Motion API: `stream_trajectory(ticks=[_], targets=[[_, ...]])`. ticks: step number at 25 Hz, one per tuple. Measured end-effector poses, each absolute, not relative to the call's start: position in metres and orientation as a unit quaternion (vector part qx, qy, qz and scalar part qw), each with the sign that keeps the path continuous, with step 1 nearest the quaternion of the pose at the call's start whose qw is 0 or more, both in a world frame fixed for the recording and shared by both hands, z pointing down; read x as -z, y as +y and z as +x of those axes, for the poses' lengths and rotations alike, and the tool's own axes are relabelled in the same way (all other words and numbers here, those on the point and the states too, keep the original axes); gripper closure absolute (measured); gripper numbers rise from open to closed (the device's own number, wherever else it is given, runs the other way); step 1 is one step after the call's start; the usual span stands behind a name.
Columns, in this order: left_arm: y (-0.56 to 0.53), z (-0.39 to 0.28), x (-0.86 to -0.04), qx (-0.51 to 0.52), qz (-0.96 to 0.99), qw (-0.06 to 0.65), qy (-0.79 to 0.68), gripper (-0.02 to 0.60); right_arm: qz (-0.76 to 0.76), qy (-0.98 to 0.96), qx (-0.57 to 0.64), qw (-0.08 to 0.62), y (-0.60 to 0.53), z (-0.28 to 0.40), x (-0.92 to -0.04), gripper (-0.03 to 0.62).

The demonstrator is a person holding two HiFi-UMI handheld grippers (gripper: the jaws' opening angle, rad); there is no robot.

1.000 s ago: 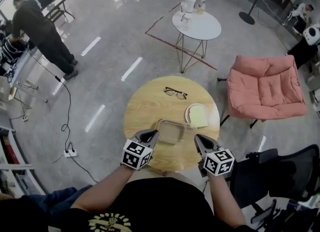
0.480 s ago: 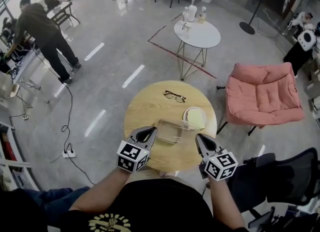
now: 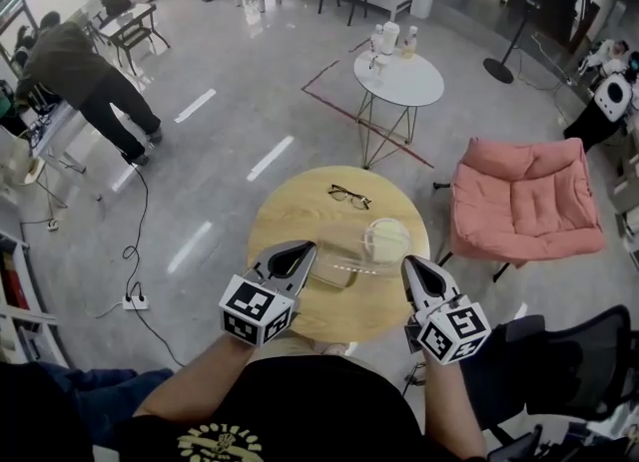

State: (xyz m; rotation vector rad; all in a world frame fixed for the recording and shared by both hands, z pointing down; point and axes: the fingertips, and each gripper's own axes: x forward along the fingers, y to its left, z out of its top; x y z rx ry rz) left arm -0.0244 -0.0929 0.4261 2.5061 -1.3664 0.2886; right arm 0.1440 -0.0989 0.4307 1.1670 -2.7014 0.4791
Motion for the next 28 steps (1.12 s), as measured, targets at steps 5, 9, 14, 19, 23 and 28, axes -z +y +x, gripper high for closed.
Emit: stream_trajectory(ticks=[5,9,14,19,23,28], targets=[[-0.094,-0.023,-0.391,-0.076,0.868,0.105,-0.479,0.565,0.385,-0.911,-0.132,0.065,-0.101,0.146,-0.396,0.578],[-0.092,-0.021,-0.374,-0.072,0.866,0.083,-0.487,0.565,0.378,-0.917,-0.115,0.058,-0.099,0.146,-0.372,0.579],[-0.092,-0.026,-0.362,-0.059,0.863,0.083,-0.494,0.565,0.368,-0.922,-0.104,0.053,-0.098,0.143,-0.356,0.579],[-0.09,-0.021,-0.358,-0.055,0.863,0.08,-0.496,0.565,0.367,-0.923,-0.103,0.056,-0.097,0.147,-0.356,0.579],[-0.09,-0.016,-0.357,-0.055,0.864,0.079,-0.493,0.565,0.368,-0.922,-0.105,0.056,-0.096,0.152,-0.357,0.579],[-0.09,-0.012,-0.355,-0.056,0.866,0.079,-0.49,0.565,0.37,-0.921,-0.108,0.055,-0.095,0.156,-0.358,0.579]])
